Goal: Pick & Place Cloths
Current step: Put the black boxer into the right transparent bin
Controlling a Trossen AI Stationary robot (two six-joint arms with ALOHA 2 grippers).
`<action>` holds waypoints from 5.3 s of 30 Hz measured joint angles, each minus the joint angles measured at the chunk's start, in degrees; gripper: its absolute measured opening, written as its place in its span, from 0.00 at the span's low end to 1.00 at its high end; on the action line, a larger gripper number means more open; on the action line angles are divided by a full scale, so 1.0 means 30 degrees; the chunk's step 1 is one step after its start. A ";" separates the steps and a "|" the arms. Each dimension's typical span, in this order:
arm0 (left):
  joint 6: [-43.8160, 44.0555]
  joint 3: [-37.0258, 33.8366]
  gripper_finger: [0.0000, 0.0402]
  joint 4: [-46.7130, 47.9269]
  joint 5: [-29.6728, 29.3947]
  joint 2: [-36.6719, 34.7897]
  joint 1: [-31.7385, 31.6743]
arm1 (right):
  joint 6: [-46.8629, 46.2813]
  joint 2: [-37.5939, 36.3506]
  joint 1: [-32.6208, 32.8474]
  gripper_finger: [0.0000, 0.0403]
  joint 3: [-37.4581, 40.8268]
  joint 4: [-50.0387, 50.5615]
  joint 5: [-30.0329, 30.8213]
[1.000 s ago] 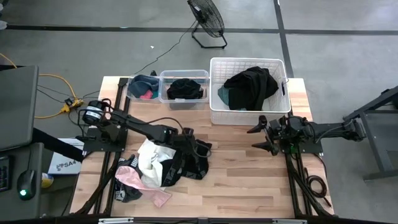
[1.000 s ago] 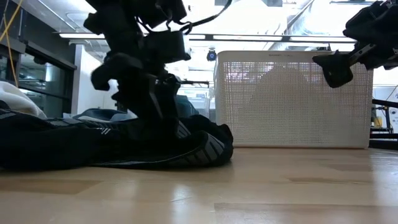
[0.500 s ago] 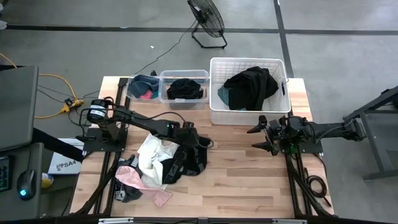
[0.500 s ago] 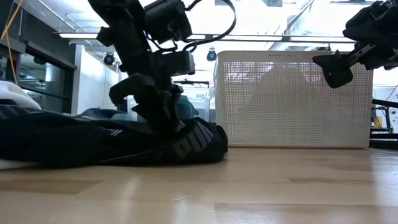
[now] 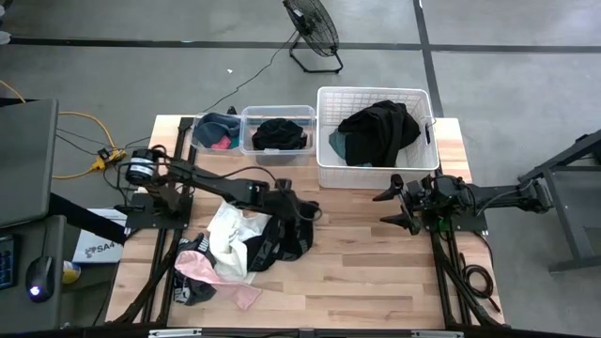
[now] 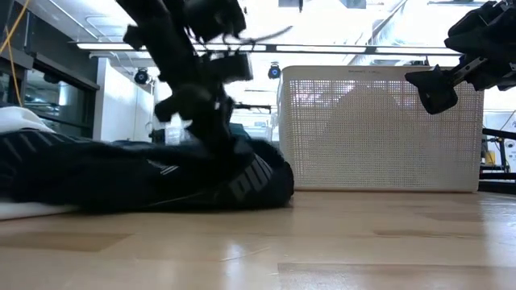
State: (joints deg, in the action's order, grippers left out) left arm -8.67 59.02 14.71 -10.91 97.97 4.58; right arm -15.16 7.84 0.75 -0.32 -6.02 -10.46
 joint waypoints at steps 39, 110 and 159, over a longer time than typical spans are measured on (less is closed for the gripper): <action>-0.2680 0.1531 0.00 -0.0954 -1.2914 -1.1961 0.3731 | 0.0000 0.0000 -0.0004 0.79 -0.0001 -0.0026 0.0000; -1.5438 0.9503 0.00 -0.5331 -1.0248 -0.5457 -0.8418 | 0.0000 0.0000 -0.0004 0.79 -0.0002 -0.0036 0.0000; 0.4846 0.3729 0.00 0.4210 -0.3489 -0.2640 -1.1278 | 0.0000 0.0000 0.0000 0.79 0.0002 -0.0037 0.0000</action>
State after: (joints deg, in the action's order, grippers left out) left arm 5.87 70.20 27.34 -21.38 90.05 -29.26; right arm -15.16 7.84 0.75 -0.32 -6.13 -10.46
